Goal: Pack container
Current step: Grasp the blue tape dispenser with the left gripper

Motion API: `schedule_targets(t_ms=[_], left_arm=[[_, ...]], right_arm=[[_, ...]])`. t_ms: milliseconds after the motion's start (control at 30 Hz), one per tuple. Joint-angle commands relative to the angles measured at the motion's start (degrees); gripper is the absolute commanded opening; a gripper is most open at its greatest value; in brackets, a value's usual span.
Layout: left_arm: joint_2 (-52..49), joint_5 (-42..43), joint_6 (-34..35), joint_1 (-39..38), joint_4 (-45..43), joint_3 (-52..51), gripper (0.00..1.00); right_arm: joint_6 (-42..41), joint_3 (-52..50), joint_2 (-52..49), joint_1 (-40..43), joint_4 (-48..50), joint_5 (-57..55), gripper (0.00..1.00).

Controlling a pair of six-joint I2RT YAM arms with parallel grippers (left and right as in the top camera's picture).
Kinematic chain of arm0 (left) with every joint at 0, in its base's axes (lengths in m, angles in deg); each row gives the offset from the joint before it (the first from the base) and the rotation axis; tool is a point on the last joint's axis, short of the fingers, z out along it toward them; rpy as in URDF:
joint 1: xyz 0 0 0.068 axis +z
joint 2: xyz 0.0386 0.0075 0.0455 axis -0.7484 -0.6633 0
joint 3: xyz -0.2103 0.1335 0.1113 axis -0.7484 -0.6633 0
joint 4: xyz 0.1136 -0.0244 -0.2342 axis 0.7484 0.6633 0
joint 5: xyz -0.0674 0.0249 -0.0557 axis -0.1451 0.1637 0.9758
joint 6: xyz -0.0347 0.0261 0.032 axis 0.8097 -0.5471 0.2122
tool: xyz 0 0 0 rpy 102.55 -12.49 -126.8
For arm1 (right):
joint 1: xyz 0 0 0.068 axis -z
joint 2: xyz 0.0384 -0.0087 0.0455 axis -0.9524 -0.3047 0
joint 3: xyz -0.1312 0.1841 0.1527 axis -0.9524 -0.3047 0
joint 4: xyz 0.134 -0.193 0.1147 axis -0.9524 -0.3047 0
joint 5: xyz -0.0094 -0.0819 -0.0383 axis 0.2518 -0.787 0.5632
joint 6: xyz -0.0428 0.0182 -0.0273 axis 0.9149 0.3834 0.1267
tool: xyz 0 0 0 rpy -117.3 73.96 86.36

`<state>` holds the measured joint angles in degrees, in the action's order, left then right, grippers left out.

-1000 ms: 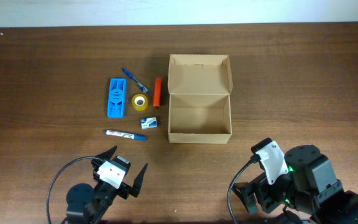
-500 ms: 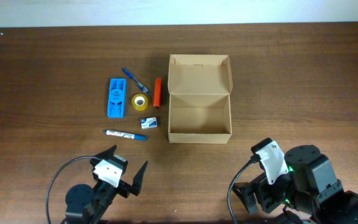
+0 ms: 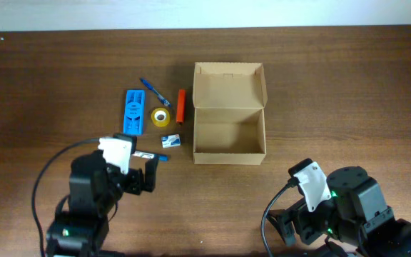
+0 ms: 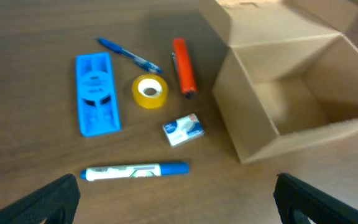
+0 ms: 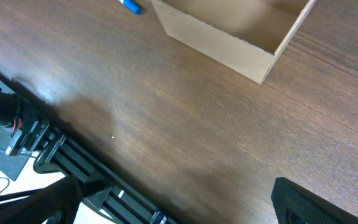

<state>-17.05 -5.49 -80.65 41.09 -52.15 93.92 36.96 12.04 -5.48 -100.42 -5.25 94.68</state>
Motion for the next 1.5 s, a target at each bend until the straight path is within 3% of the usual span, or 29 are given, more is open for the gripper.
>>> schedule_targets(t_ms=[0, 167, 433, 700, 967, 1300, 1467], left_arm=[[-6.23, -6.54, -0.44, 0.42, 2.75, 7.34, 1.00], [-22.29, -6.12, -2.12, 7.28, 9.60, 20.26, 1.00], [-45.51, -1.38, -14.80, 10.80, 9.64, 34.56, 0.99], [-64.30, 2.84, -14.29, 11.17, 8.87, 46.77, 1.00], [-73.00, 2.58, -13.07, 11.15, 8.31, 51.67, 1.00], [-74.25, 6.64, -13.05, 11.13, 3.61, 51.67, 1.00], [-76.41, 0.81, -13.03, 10.38, 3.28, 51.65, 1.00]], right_arm=[[0.00, 0.74, 0.24, -0.28, 0.09, -0.04, 0.99], [0.00, 0.74, 0.24, -0.28, 0.09, -0.07, 0.99], [0.00, 0.74, 0.24, -0.28, 0.09, -0.07, 0.99], [0.00, 0.74, 0.24, -0.28, 0.09, -0.07, 0.99], [0.02, 0.74, 0.22, -0.28, 0.09, -0.04, 0.99], [0.00, 0.74, 0.24, -0.28, 0.09, -0.07, 0.99], [0.02, 0.74, 0.24, -0.28, 0.09, -0.07, 0.99]])
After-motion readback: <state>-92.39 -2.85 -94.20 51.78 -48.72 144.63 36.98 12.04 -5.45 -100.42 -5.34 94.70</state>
